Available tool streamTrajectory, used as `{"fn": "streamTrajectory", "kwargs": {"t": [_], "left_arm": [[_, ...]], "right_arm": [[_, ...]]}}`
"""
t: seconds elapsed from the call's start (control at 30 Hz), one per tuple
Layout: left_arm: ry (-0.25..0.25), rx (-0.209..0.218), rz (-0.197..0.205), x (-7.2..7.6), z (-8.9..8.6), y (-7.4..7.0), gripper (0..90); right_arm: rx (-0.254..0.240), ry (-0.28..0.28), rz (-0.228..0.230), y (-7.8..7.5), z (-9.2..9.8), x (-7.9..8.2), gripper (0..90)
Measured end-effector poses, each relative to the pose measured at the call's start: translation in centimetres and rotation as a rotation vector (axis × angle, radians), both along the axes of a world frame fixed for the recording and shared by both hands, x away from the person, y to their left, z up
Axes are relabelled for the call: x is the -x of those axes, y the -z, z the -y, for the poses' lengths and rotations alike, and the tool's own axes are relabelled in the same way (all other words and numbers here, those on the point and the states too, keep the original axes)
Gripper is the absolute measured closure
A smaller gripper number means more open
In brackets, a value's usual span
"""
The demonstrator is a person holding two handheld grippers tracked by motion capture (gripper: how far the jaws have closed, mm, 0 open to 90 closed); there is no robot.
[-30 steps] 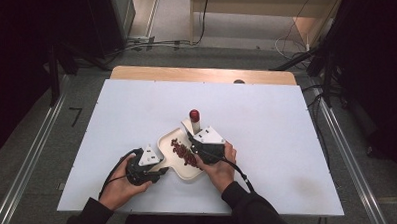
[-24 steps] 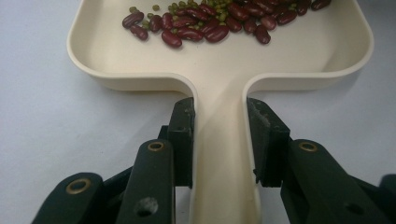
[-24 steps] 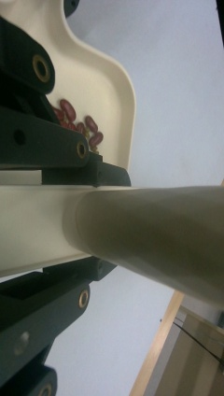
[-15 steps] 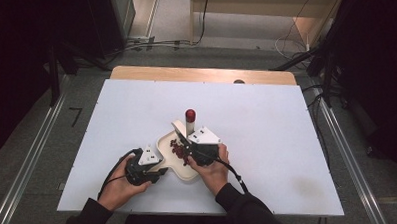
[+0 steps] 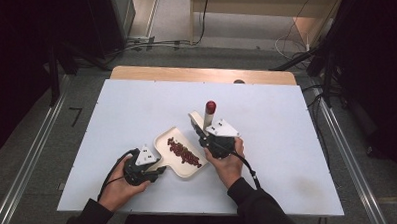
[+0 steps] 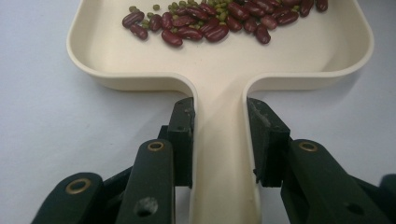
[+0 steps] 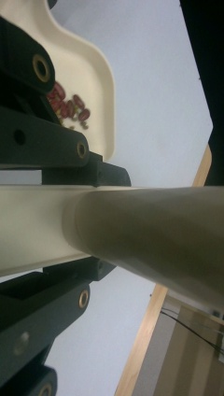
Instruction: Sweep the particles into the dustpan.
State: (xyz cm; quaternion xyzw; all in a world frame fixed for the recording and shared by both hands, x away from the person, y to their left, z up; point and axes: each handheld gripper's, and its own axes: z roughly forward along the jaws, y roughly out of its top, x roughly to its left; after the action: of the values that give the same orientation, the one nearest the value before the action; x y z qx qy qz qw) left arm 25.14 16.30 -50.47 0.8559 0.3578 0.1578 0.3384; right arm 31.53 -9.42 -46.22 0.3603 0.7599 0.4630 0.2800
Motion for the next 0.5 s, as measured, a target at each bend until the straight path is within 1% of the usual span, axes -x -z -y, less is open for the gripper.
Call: {"fn": "streamTrajectory", "kwargs": {"t": [0.17, 0.33, 0.5], "left_arm": [[-0.023, 0.004, 0.005, -0.2, -0.3, 0.1, 66.9], [-0.030, 0.009, 0.011, -0.2, -0.4, 0.2, 66.9], [-0.031, 0.009, 0.010, -0.2, -0.4, 0.2, 66.9]], "right_arm": [[-0.002, 0.014, -0.006, 0.2, 1.3, -0.3, 64.2], [0.003, 0.032, -0.010, 0.3, 2.3, -0.4, 64.2], [-0.004, 0.042, -0.012, 0.3, 2.8, -0.4, 64.2]]}}
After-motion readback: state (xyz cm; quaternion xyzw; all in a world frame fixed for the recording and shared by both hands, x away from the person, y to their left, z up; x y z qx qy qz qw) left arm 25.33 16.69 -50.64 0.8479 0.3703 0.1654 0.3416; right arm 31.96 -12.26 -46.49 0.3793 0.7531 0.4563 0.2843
